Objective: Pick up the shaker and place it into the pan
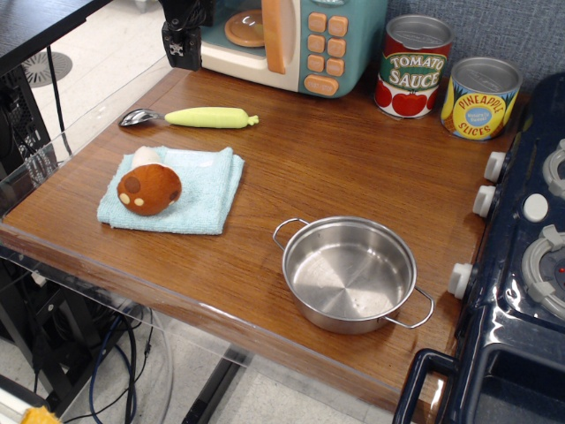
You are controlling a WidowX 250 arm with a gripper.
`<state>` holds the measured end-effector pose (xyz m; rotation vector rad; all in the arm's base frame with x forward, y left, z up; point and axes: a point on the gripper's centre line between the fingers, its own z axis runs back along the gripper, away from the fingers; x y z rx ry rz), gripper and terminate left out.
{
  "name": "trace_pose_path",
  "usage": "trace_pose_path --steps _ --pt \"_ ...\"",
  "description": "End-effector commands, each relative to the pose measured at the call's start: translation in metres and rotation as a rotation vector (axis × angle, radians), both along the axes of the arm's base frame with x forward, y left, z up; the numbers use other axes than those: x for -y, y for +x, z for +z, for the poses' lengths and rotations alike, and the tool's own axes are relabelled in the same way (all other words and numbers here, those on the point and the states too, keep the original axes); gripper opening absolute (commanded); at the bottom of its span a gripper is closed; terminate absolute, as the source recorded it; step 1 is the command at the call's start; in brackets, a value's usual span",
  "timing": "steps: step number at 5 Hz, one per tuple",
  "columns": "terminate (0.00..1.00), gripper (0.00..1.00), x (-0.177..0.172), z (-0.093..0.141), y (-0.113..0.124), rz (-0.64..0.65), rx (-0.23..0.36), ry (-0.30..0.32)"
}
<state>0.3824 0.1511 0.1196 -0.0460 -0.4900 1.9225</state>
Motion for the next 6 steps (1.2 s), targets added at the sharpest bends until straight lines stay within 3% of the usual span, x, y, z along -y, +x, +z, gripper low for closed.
trace_pose_path --steps 1,4,5,6 --pt "0.00 1.00 0.000 0.000 0.000 0.000 0.000 0.000" --pt "0.00 1.00 0.000 0.018 -0.030 0.018 0.007 -0.024" --pt "0.00 1.00 0.000 0.011 -0.052 0.050 -0.059 -0.063" --pt "0.00 1.00 0.003 0.004 -0.076 0.074 -0.107 -0.050"
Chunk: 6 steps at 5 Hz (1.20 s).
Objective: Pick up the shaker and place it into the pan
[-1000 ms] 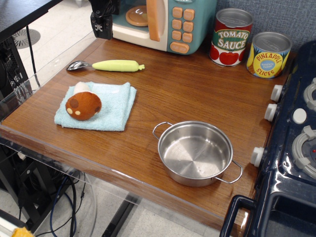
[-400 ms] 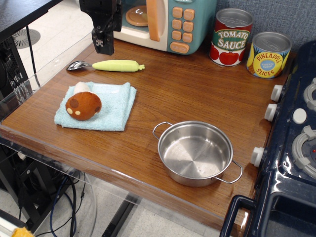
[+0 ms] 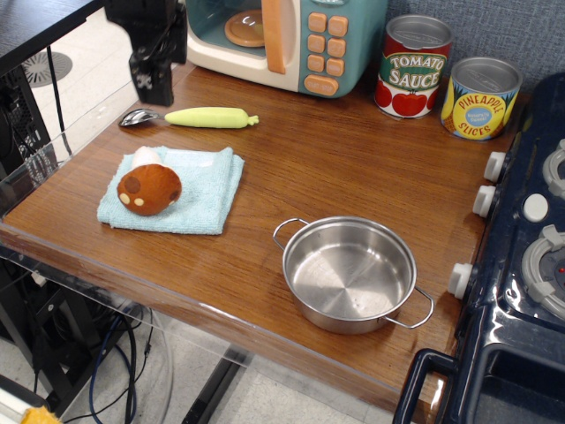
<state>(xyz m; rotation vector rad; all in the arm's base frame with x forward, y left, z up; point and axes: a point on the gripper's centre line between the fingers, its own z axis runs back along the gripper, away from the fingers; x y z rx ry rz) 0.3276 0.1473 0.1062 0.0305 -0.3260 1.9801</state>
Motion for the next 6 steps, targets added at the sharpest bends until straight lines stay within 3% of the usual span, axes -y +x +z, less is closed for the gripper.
trace_pose_path --steps 1,2,3,4,5,6 --pt "0.00 1.00 0.005 0.002 -0.043 0.024 -0.042 0.056" --pt "0.00 1.00 0.002 -0.019 -0.059 0.004 -0.104 0.118" --pt "0.00 1.00 -0.004 -0.044 -0.059 0.000 -0.159 0.123" --pt "0.00 1.00 0.004 -0.059 -0.057 -0.049 -0.176 0.060" --pt "0.00 0.00 0.007 -0.066 -0.055 -0.092 -0.176 0.060" --pt "0.00 0.00 0.006 -0.064 -0.055 -0.085 -0.167 0.057"
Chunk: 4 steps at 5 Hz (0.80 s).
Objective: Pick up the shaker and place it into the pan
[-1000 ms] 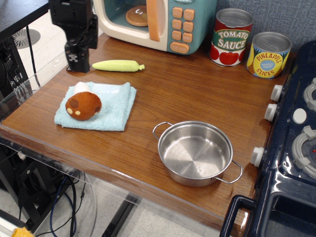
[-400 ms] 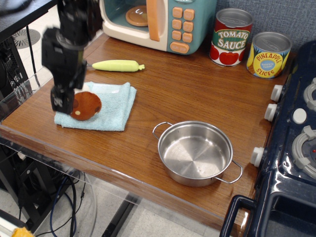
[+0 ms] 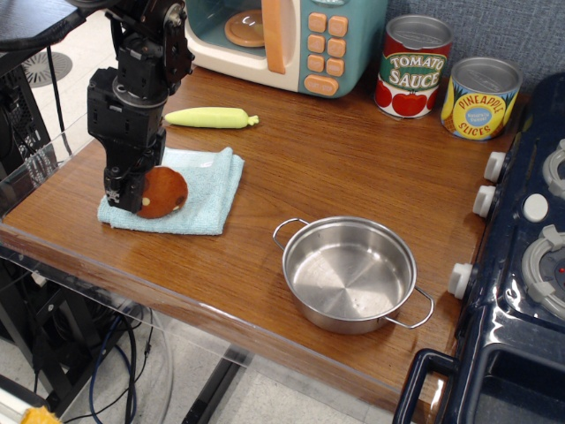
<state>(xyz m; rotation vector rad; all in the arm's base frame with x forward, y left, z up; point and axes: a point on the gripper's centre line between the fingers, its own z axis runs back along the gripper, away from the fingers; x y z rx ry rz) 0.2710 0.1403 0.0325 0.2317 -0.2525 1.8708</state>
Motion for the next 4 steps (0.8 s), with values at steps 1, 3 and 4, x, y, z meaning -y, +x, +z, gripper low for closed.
trace_pose_path --steps 1,3,4 --pt "0.00 0.00 -0.003 0.010 0.002 0.002 0.027 -0.010" --pt "0.00 0.00 -0.010 0.039 0.008 0.019 0.098 0.030" --pt "0.00 0.00 -0.003 0.066 0.012 0.015 0.164 -0.014"
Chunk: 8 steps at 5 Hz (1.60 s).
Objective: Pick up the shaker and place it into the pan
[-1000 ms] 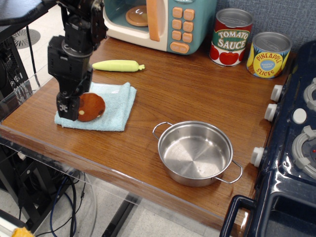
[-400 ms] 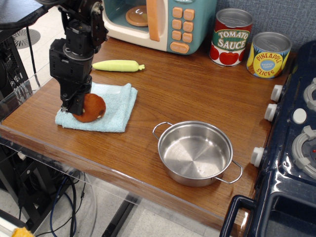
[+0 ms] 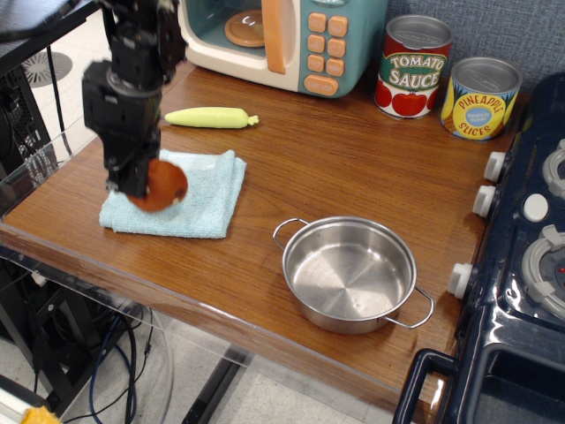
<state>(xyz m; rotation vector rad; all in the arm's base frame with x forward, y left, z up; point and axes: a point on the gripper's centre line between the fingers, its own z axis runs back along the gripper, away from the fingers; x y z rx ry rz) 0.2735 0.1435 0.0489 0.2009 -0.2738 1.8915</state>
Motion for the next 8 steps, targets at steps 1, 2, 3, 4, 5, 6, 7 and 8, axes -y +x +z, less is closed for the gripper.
trace_pose_path --steps 1,2,3,4,5,6,7,8 --pt "0.00 0.00 0.035 0.077 0.007 -0.064 0.174 -0.047" --pt "0.00 0.00 0.078 0.084 0.000 -0.188 0.184 -0.079" --pt "0.00 0.00 0.121 0.075 -0.012 -0.331 0.176 -0.106" --pt "0.00 0.00 0.157 0.054 -0.017 -0.467 0.126 -0.104" --pt "0.00 0.00 0.180 0.035 -0.018 -0.553 0.097 -0.097" --pt "0.00 0.00 0.191 0.025 -0.012 -0.581 0.070 -0.099" --pt "0.00 0.00 0.195 0.012 -0.005 -0.600 0.046 -0.093" --pt "0.00 0.00 0.196 0.000 -0.003 -0.611 0.023 -0.100"
